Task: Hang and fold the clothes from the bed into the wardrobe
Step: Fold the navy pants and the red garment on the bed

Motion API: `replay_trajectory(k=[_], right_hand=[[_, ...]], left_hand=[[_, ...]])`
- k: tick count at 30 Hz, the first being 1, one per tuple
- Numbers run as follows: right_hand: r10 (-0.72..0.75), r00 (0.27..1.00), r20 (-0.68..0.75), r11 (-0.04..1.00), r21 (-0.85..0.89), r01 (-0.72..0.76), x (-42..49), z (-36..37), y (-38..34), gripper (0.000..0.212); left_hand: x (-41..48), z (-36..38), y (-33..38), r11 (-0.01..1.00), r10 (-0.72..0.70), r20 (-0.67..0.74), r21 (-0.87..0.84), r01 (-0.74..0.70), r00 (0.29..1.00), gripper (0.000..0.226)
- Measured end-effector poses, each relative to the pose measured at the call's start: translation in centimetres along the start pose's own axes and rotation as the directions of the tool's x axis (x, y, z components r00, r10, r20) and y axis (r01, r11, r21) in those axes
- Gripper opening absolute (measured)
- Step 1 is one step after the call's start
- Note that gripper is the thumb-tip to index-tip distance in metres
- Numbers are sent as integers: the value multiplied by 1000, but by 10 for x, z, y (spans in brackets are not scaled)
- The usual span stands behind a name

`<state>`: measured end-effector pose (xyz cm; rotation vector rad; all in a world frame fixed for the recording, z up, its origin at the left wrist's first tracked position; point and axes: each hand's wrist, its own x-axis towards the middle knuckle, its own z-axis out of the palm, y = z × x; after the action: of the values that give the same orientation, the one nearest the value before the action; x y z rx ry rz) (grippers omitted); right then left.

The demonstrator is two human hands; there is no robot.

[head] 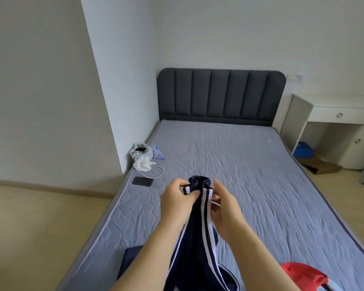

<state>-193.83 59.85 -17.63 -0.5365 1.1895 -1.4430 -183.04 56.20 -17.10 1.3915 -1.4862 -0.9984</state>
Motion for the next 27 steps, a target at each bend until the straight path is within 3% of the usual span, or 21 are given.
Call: replay_trajectory(k=[5, 7, 10, 13, 16, 19, 21, 24, 27], right_hand=[[-23, 999, 49, 992, 123, 17, -8, -5, 5, 51], [-27, 991, 130, 991, 132, 10, -11, -6, 3, 56], [-21, 973, 231, 993, 122, -7, -14, -7, 1, 57], [-19, 956, 292, 996, 90, -8, -16, -5, -1, 45], [-44, 946, 321, 999, 42, 33, -18, -1, -7, 29], [-211, 973, 96, 964, -145, 223, -13, 2, -17, 25], [-324, 946, 6, 917, -244, 316, -9, -1, -24, 29], [-365, 911, 190, 882, -244, 404, -6, -3, -34, 58], [-395, 829, 395, 842, -206, 499, -4, 4, -47, 59]], left_hand=[[-9, -6, -1, 999, -21, 201, -42, 30, 979, 28], [-12, -6, -1, 1000, 2, 252, 23, -8, 968, 48], [-14, -7, 0, 989, 62, 191, 117, -86, 980, 75], [-10, -12, 0, 987, 109, 109, 104, -121, 988, 64], [0, -20, 1, 996, 84, 30, -13, -83, 996, 48], [9, -30, 5, 981, 39, -3, -192, -39, 999, 45], [15, -40, 12, 952, 36, 37, -306, -23, 999, 44], [25, -55, 27, 884, 84, 101, -467, -27, 991, 49], [32, -66, 44, 838, 154, 159, -544, -43, 975, 49]])
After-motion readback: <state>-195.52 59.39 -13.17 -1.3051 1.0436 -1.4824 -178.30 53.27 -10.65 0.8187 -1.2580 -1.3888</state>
